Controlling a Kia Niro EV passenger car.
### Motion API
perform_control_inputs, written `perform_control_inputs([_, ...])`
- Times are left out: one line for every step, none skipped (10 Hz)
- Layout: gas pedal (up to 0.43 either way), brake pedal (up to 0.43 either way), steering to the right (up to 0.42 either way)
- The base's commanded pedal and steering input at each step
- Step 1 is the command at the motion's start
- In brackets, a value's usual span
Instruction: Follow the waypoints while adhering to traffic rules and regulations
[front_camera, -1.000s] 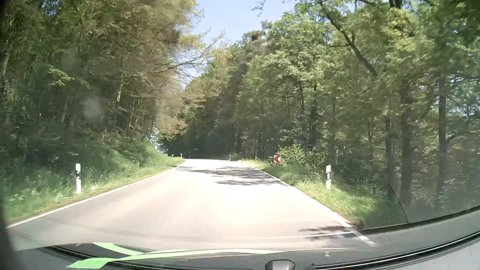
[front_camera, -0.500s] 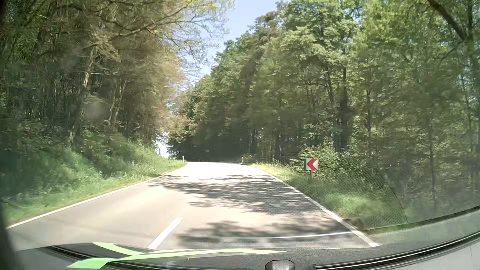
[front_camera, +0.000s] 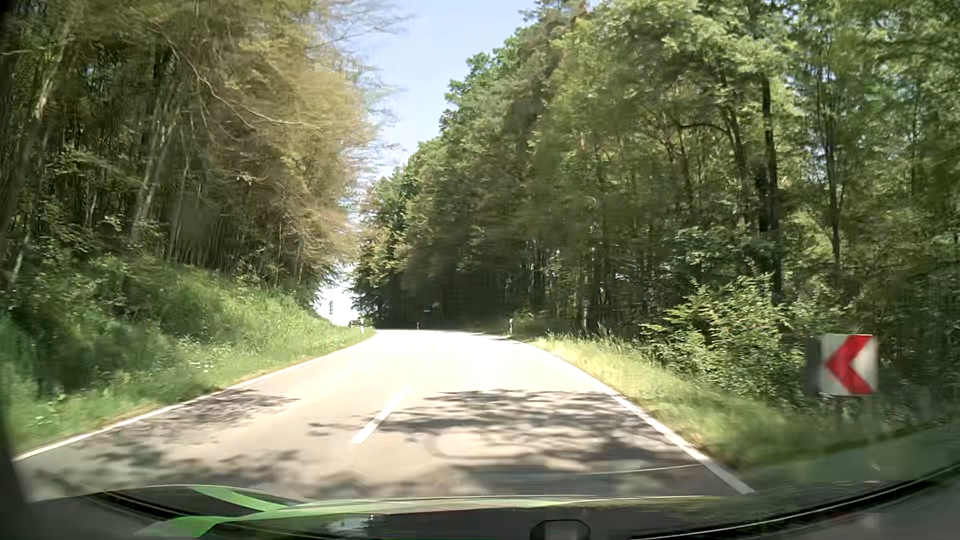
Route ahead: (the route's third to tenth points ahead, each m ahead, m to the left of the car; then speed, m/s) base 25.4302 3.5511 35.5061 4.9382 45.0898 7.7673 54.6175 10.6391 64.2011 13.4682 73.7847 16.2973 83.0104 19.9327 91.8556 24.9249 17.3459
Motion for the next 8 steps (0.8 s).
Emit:
perform_control_inputs([0.331,0.000,-0.031])
perform_control_inputs([0.331,0.000,-0.031])
perform_control_inputs([0.331,0.000,-0.031])
perform_control_inputs([0.319,0.000,-0.031])
perform_control_inputs([0.311,0.000,-0.031])
perform_control_inputs([0.299,0.000,-0.031])
perform_control_inputs([0.280,0.000,-0.031])
perform_control_inputs([0.268,0.000,-0.030])
